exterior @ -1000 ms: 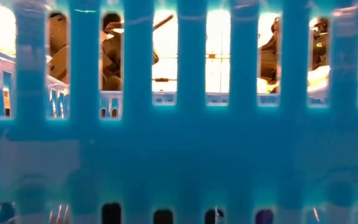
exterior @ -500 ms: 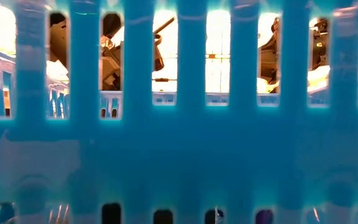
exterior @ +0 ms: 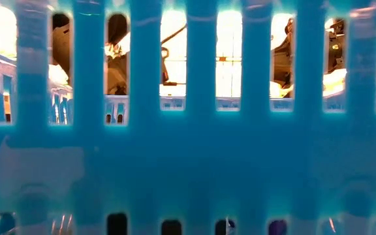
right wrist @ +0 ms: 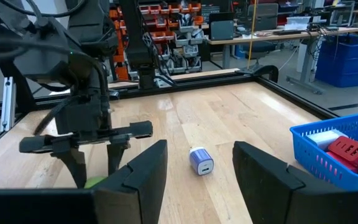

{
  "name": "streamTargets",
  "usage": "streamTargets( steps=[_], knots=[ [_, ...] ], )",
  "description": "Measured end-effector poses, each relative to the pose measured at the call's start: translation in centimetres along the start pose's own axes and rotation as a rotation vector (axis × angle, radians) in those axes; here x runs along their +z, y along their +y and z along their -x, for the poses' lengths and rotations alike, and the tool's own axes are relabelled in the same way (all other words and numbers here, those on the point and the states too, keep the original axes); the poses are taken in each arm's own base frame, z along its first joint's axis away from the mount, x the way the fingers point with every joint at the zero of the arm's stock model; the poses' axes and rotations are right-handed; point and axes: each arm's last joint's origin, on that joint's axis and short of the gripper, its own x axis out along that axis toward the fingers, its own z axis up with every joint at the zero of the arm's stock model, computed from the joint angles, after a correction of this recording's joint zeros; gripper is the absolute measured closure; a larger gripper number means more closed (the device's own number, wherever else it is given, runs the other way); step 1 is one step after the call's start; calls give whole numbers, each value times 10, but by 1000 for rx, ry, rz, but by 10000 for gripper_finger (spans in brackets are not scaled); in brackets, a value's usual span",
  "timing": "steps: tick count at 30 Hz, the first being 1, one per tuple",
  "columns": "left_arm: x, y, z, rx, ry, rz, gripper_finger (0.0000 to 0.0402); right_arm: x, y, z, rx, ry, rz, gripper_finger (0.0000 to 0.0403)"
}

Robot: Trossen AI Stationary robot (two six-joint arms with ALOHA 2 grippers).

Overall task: Pick & Place Office items
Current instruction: Put the green charger adapter into the top blue bin

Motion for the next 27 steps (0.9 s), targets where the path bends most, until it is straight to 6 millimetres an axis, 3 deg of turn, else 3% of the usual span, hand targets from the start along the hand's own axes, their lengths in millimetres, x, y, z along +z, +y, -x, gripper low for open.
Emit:
streamTargets(
  steps=[3, 9, 13, 15, 22, 27],
  knots=[
    [0, 0, 0, 0, -2, 3, 220, 0, 0, 0, 0, 0, 0, 232],
    [0, 0, 0, 17, -9, -3, 269, 0, 0, 0, 1, -4, -1, 232],
    [1, 0, 0, 14, -10, -2, 271, 0, 0, 0, 1, -4, -1, 232],
    [1, 0, 0, 14, -10, -2, 255, 0, 0, 0, 1, -4, -1, 232],
    [3, 0, 0, 9, -34, 16, 144, 0, 0, 0, 1, -4, -1, 232],
    [8, -1, 0, -2, -83, 4, 111, 0, 0, 0, 1, -4, -1, 232]
  ],
)
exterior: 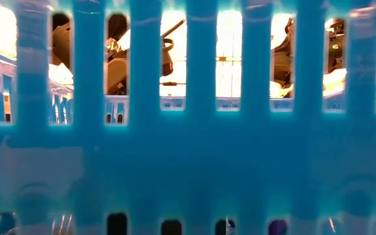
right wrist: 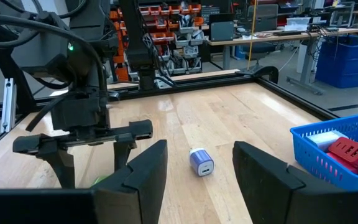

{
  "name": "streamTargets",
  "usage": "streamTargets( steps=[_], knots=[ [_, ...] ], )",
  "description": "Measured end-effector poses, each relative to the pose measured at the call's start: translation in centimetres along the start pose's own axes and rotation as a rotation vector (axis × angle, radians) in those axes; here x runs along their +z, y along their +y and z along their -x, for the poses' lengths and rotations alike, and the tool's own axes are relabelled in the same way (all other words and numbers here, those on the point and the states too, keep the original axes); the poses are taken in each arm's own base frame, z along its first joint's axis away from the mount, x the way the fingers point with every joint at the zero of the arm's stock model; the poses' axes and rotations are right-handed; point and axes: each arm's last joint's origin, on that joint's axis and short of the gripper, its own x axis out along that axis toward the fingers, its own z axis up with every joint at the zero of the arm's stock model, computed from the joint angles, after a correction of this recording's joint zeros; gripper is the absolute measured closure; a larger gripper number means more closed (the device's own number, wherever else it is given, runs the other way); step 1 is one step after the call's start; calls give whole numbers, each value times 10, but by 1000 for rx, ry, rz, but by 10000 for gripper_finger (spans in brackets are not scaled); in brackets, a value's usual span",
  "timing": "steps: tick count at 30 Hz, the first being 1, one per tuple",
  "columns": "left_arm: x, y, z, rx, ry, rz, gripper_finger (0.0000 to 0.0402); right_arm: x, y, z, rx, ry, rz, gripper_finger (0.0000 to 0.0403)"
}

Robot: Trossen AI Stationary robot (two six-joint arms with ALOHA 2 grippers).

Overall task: Pick & Place Office items
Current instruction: Put the green charger adapter into the top blue bin

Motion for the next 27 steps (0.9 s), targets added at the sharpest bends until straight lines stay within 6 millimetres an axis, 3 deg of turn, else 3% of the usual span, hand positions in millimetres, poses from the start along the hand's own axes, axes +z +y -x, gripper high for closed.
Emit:
streamTargets(
  steps=[7, 23, 27],
  knots=[
    [0, 0, 0, 0, 1, -59, 125, 0, 0, 0, 0, 0, 0, 232],
    [1, 1, 0, 16, -4, -72, 257, 0, 0, 0, 0, 0, 0, 232],
    [1, 1, 0, 17, -5, -72, 272, 0, 0, 0, 0, 0, 0, 232]
  ],
)
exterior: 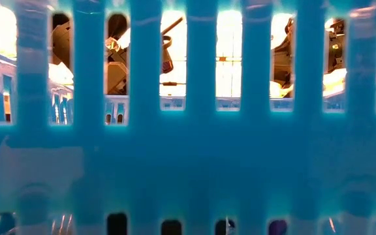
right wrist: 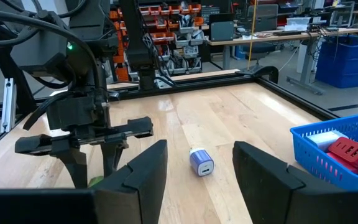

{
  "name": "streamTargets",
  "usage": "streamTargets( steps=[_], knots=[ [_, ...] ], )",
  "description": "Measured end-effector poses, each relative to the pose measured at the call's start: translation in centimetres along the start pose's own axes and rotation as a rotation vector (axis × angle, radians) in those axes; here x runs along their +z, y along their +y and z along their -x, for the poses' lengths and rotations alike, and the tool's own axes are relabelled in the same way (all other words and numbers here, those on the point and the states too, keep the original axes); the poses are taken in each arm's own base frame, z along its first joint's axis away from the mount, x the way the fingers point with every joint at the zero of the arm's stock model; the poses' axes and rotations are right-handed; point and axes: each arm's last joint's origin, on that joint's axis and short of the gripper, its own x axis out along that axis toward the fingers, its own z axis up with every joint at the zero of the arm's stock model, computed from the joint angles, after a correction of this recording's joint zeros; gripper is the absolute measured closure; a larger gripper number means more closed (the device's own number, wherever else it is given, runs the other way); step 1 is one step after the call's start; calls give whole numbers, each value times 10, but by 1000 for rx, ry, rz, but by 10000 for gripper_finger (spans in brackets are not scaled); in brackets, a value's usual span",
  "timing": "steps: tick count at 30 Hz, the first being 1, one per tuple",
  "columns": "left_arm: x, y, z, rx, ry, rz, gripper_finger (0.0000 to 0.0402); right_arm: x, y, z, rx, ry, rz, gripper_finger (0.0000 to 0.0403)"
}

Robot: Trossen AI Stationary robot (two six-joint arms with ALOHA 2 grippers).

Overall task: Pick & Place Office items
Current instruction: Put the green charger adapter into the top blue bin

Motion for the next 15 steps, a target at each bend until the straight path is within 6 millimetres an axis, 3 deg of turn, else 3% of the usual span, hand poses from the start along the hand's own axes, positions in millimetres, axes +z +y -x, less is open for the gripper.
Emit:
streamTargets(
  steps=[6, 15],
  knots=[
    [0, 2, 0, 58, -11, 33, 258, 0, 0, 0, 0, 0, -1, 232],
    [1, 3, 0, 85, -22, 40, 273, 0, 0, 0, 0, 0, -7, 232]
  ],
)
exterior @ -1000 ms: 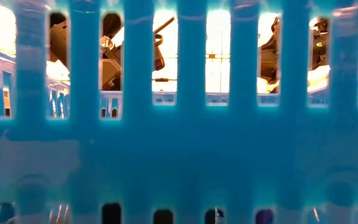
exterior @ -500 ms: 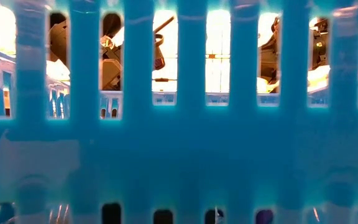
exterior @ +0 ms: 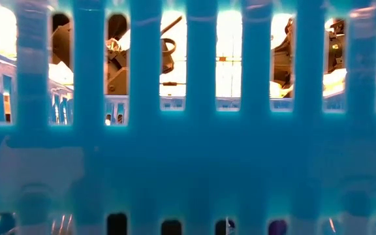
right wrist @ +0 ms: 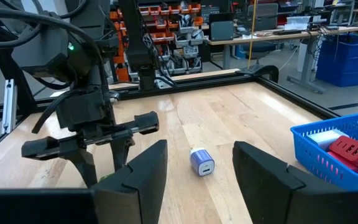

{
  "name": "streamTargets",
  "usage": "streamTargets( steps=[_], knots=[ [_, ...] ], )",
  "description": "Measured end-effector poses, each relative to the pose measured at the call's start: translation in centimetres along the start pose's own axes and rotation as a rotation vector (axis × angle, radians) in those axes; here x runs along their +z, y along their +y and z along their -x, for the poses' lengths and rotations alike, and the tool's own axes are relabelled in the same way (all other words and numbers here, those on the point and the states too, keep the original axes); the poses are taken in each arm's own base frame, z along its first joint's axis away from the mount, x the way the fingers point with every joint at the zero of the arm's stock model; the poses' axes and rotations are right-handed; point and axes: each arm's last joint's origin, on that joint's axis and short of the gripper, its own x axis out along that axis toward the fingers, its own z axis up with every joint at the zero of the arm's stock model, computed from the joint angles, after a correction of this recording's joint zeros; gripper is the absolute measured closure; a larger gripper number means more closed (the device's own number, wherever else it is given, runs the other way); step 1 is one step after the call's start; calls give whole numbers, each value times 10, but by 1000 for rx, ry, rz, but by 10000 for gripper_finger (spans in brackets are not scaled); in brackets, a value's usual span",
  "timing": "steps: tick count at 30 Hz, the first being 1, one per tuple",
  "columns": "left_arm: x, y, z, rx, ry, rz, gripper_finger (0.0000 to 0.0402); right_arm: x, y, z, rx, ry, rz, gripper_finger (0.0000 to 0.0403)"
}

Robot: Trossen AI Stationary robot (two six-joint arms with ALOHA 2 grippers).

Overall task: Pick & Place Office items
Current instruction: Put the green charger adapter into the top blue bin

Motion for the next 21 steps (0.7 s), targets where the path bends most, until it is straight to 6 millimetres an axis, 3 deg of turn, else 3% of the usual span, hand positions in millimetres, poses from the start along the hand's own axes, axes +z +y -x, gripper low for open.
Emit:
streamTargets(
  steps=[6, 10, 16, 21],
  knots=[
    [7, 2, -1, -5, -64, 15, 258, 0, 0, 0, 0, 0, 1, 232],
    [18, 2, 4, -18, -149, -9, 268, 0, 0, 0, 0, 1, 2, 232],
    [40, 10, 27, -6, -251, -20, 273, -1, 0, 0, -1, 5, 6, 232],
    [58, 20, 47, -18, -338, 40, 254, -1, 1, 0, 23, 8, 32, 232]
  ],
)
